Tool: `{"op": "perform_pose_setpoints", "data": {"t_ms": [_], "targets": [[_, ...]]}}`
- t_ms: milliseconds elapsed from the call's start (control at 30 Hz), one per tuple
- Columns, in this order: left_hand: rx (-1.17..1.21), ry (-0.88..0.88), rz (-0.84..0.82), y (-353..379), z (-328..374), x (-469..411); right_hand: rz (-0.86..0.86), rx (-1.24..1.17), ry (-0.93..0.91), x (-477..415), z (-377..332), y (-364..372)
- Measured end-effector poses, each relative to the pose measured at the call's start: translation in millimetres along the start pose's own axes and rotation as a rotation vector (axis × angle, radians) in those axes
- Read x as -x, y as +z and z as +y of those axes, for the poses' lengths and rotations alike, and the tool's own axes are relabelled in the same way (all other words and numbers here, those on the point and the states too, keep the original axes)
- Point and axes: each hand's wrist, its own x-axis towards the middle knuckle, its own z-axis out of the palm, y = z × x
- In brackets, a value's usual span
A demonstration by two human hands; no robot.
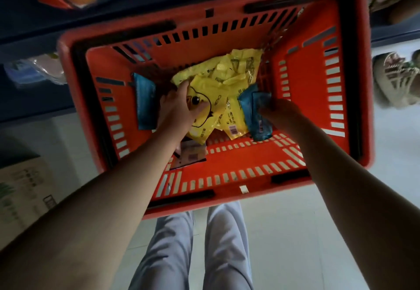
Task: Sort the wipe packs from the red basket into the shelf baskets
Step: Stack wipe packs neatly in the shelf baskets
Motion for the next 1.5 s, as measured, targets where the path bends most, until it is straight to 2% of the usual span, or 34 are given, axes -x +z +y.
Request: {"op": "perform_pose_setpoints", "data": {"t_ms": [167, 267, 333, 433, 567, 667, 800, 933, 1000, 1133, 1233, 1300, 1400, 1467, 1500], "targets": [[0.022, -0.031, 0.133, 4, 1, 7, 0.018, -0.24, 0.002, 8, -7, -3], [0.025, -0.002, 0.167, -4, 11, 17, 0.172, -0.226, -0.039, 21, -17, -9], [0.136, 0.03, 0.199, -18, 25, 29, 0.306, -0.259, -0.116, 39, -27, -20], [0.428, -0.003, 0.252, -62, 56, 63, 0.326, -0.574, -0.282, 89, -51, -45], [0.671, -0.003, 0.249, -152, 98, 139, 0.238, -0.838, -0.466, 191, -94, -91], [0.81, 0.064, 0.275, -223, 132, 216, 0.117, -0.942, -0.449, 277, -128, -118], [0.933, 0.137, 0.329, -278, 151, 318, 0.026, -0.821, -0.391, 374, -156, -123], [0.985, 0.086, 0.468, -303, 140, 377, -0.016, -0.683, -0.395, 431, -175, -106], [1.027, 0.063, 0.508, -322, 133, 386, -0.157, -0.763, -0.399, 451, -191, -100], [1.123, 0.089, 0.592, -377, 116, 397, -0.526, -1.234, -0.408, 483, -233, -89], [1.147, 0.123, 0.594, -417, 94, 404, -0.619, -1.279, -0.452, 501, -272, -71], [1.142, 0.142, 0.591, -445, 71, 408, -0.526, -1.194, -0.474, 513, -303, -51], [1.123, 0.148, 0.607, -485, 31, 409, -0.102, -0.899, -0.5, 526, -344, -16], [1.107, 0.152, 0.625, -509, 4, 407, 0.014, -0.818, -0.574, 531, -370, 4], [1.097, 0.16, 0.63, -520, -7, 405, 0.012, -0.82, -0.61, 533, -382, 13]]}}
